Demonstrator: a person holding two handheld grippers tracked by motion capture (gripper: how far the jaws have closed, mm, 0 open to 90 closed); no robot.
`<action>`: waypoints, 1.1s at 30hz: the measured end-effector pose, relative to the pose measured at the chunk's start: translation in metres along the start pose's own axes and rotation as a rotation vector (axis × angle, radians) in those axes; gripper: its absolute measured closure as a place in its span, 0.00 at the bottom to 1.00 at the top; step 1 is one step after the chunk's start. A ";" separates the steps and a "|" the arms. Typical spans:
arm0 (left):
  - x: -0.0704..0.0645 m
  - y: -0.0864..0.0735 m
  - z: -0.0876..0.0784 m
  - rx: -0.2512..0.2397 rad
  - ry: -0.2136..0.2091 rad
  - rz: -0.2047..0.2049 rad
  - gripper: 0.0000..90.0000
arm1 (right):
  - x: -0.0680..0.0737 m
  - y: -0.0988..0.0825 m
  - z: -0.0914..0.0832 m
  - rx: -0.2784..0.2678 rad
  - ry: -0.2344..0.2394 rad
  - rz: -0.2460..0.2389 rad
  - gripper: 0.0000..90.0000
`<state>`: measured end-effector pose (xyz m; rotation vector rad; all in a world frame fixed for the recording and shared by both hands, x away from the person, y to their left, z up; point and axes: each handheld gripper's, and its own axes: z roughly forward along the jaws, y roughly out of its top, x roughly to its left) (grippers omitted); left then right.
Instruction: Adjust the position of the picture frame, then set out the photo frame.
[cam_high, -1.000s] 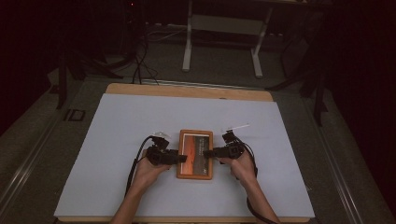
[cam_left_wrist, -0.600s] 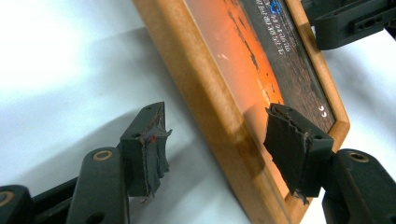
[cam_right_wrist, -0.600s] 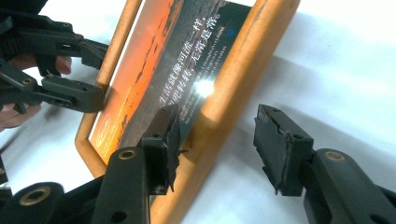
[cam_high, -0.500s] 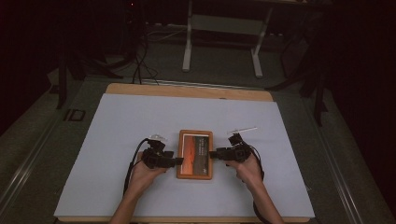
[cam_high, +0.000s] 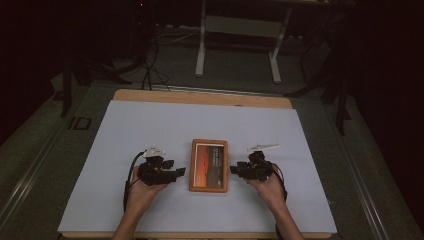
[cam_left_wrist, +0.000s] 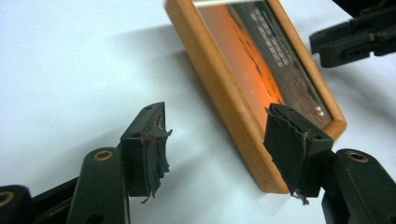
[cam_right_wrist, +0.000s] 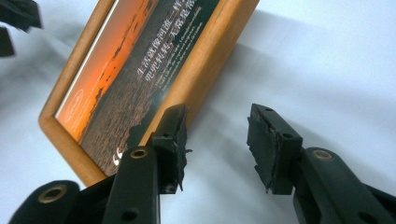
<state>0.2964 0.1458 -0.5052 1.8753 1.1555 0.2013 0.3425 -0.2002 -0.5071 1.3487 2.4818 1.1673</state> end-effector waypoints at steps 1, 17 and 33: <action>0.000 0.000 -0.003 -0.013 0.003 -0.005 0.44 | 0.001 0.000 -0.001 -0.005 -0.009 -0.011 0.64; -0.012 -0.009 -0.020 -0.092 0.100 0.023 0.43 | 0.014 0.005 -0.013 -0.131 -0.034 -0.076 0.68; -0.026 -0.010 -0.008 -0.066 0.027 0.075 0.42 | 0.038 0.023 -0.001 -0.147 -0.018 -0.166 0.72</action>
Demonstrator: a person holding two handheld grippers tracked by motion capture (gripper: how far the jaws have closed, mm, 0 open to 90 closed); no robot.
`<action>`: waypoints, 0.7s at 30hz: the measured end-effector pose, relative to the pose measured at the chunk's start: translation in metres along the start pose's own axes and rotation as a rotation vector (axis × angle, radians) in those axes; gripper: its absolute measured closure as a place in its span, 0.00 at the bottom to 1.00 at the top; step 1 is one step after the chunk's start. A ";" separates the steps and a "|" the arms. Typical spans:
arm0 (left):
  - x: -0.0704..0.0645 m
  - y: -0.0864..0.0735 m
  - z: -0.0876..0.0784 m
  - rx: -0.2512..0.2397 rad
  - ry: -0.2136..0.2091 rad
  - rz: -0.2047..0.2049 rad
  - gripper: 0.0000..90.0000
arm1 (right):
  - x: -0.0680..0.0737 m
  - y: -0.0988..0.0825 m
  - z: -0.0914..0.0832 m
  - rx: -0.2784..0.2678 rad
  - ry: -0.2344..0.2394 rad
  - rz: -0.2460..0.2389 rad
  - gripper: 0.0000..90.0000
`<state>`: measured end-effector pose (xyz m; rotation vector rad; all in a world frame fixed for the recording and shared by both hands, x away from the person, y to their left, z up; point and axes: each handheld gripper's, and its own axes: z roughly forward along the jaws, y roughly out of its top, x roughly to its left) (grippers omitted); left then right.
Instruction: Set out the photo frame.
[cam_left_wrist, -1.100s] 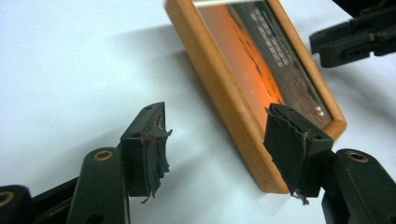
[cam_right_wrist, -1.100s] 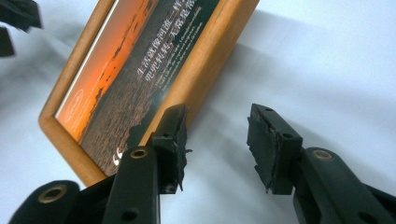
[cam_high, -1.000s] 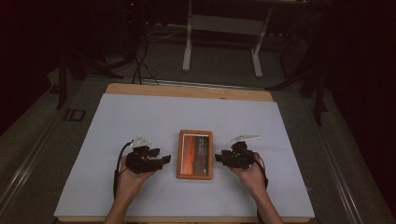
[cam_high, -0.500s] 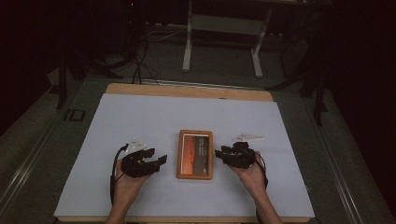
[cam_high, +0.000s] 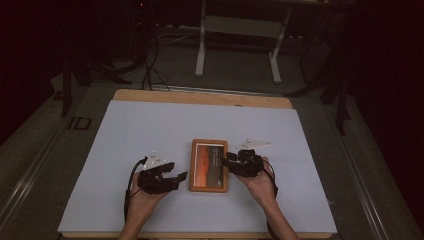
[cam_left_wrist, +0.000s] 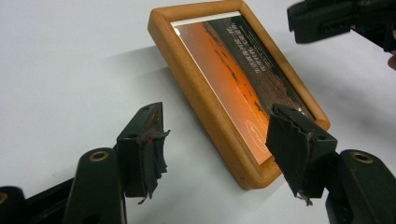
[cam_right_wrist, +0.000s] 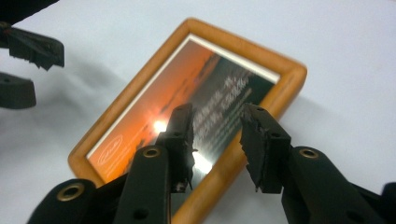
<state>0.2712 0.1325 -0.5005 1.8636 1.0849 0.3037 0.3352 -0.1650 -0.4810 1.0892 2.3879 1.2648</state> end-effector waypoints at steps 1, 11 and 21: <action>0.000 0.000 0.000 0.000 0.000 0.000 0.42 | 0.000 0.000 0.000 0.000 0.000 0.000 0.72; 0.002 -0.001 0.003 0.025 -0.066 -0.033 0.43 | -0.008 0.018 0.015 0.001 -0.028 -0.009 1.00; 0.006 -0.003 0.009 0.061 -0.077 -0.052 0.39 | -0.020 0.030 0.033 0.028 -0.072 -0.018 1.00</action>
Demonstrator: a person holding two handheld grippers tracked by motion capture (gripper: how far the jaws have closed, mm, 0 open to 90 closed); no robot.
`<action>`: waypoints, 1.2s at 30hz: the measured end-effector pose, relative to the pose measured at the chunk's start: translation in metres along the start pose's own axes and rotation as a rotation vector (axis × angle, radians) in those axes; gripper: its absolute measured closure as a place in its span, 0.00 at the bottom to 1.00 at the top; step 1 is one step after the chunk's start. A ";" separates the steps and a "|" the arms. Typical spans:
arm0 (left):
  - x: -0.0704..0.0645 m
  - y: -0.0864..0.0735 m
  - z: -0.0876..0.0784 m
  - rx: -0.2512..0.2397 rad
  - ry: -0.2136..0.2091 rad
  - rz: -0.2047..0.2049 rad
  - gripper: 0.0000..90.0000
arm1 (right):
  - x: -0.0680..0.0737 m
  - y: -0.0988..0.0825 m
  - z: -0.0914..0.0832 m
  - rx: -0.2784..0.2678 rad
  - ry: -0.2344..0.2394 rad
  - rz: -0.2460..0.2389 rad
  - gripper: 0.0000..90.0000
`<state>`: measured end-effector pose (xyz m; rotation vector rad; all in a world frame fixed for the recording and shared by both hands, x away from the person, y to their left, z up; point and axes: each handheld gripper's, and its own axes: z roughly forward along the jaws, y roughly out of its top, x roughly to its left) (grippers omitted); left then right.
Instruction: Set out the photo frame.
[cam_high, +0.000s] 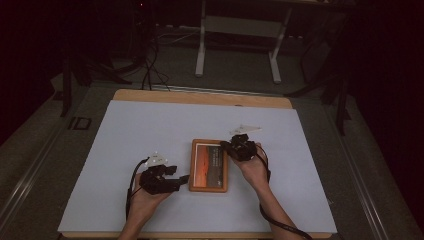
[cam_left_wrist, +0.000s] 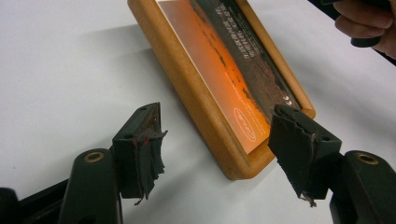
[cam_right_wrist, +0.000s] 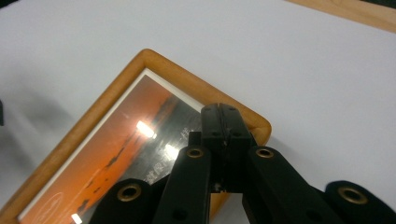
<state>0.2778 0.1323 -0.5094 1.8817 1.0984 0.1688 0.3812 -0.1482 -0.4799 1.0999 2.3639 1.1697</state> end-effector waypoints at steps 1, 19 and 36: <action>0.000 0.000 0.000 -0.002 -0.003 -0.004 0.39 | 0.000 0.000 0.005 0.008 -0.003 -0.008 1.00; 0.000 -0.001 0.000 -0.013 -0.010 0.005 0.38 | -0.003 -0.005 0.010 0.039 -0.038 -0.012 1.00; -0.006 -0.001 0.006 0.008 -0.021 0.023 0.37 | -0.014 -0.012 0.011 0.056 -0.044 0.019 1.00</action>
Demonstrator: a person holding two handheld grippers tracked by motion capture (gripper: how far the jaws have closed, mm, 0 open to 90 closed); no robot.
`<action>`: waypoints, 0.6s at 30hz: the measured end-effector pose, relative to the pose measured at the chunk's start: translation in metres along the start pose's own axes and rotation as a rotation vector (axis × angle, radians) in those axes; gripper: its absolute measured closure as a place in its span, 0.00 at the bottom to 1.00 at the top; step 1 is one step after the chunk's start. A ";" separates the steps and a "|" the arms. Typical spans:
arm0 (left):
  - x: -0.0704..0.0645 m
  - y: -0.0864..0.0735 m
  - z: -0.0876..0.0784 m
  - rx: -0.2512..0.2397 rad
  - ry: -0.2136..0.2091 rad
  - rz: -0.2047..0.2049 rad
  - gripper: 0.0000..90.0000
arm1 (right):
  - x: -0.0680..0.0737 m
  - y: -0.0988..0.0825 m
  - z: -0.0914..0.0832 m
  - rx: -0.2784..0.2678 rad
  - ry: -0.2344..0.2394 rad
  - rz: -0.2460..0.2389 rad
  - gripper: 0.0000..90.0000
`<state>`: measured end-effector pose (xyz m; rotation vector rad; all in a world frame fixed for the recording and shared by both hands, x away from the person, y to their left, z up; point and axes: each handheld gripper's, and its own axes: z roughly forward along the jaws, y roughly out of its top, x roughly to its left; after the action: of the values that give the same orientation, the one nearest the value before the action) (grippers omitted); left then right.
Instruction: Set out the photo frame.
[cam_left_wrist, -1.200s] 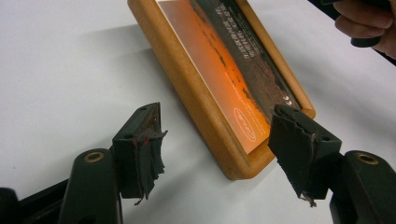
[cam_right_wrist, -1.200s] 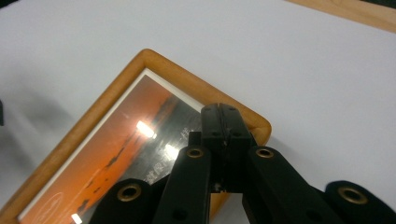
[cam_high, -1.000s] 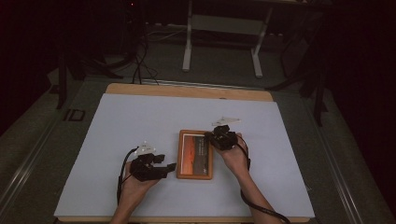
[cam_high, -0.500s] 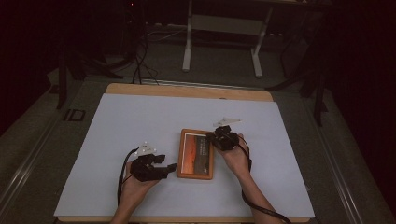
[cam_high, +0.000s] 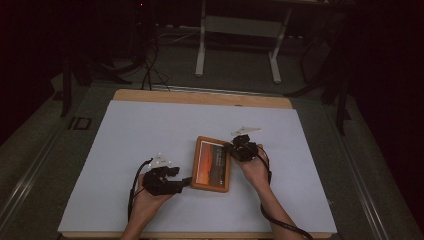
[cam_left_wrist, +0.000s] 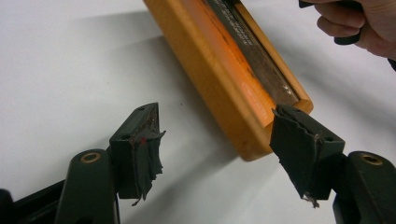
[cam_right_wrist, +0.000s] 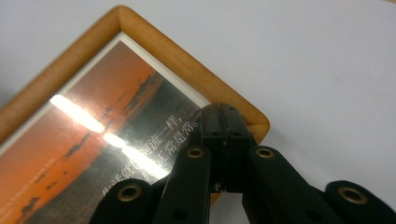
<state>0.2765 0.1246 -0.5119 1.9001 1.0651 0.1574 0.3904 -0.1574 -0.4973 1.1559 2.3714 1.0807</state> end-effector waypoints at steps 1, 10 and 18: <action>0.000 0.000 0.000 -0.001 -0.002 -0.001 0.37 | -0.001 -0.001 0.000 0.003 -0.001 0.004 1.00; -0.007 0.002 0.001 -0.005 -0.038 0.018 0.36 | -0.004 -0.004 0.002 0.013 -0.013 0.017 1.00; -0.010 0.003 0.002 -0.010 -0.052 0.011 0.30 | -0.007 -0.007 0.004 0.027 -0.023 0.024 1.00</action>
<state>0.2735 0.1150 -0.5076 1.8912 1.0171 0.1187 0.3934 -0.1633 -0.5059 1.2027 2.3676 1.0399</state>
